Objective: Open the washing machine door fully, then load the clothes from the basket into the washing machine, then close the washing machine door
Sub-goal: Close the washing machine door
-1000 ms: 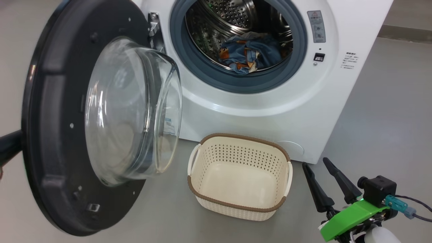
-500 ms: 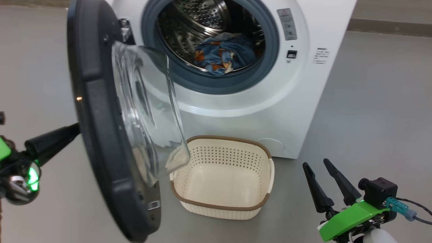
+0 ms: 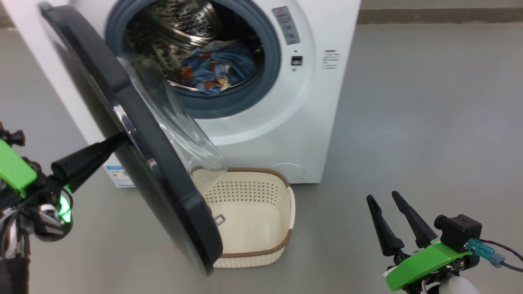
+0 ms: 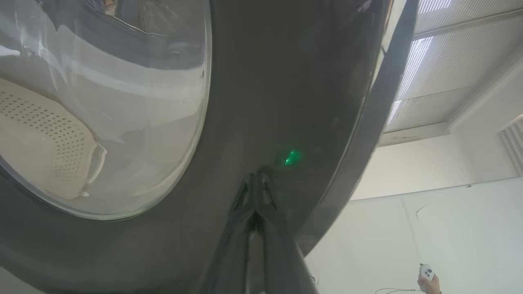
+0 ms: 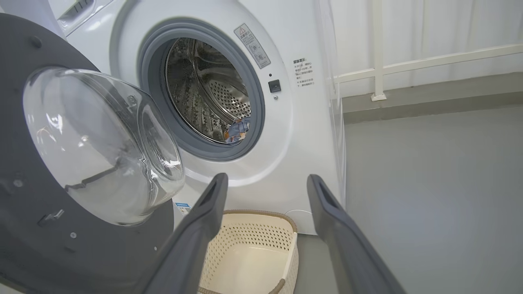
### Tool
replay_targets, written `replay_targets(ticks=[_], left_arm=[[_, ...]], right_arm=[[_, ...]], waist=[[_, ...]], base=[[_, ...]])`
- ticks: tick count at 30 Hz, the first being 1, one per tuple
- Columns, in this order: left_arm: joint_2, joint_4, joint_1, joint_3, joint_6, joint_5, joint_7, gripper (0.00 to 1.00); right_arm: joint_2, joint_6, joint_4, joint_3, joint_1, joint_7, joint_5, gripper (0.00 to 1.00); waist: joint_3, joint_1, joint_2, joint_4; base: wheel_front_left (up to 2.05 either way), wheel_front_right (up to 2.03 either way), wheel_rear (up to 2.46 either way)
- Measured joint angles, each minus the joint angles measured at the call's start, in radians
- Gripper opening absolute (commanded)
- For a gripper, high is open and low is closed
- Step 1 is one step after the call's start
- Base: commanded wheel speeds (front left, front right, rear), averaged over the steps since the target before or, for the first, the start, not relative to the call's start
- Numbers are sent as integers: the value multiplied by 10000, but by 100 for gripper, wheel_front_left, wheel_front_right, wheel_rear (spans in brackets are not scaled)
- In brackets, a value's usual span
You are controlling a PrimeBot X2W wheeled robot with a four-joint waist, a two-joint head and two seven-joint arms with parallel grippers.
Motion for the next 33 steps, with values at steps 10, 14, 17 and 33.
replay_targets(ticks=[10, 14, 17, 33], left_arm=[[-387, 466, -73, 86, -410, 454, -882, 0], [-548, 660, -258, 102, -568, 479, -1060, 0], [-640, 788, -451, 90, -673, 481, -1129, 0], [-750, 834, -536, 36, -1135, 598, -1267, 0]], right_arm=[[44, 0, -4, -42, -1, 0, -2, 100], [44, 0, -10, -65, -1, 0, -2, 100], [44, 0, -12, -77, -3, 0, -4, 100], [46, 0, -8, -203, -3, 0, -4, 100]], waist=[[86, 0, 0, -1033], [149, 0, 0, -1345], [191, 0, 0, -1477], [46, 0, 0, -1118]], base=[[0, 0, 0], [0, 0, 0], [0, 0, 0], [0, 0, 0]])
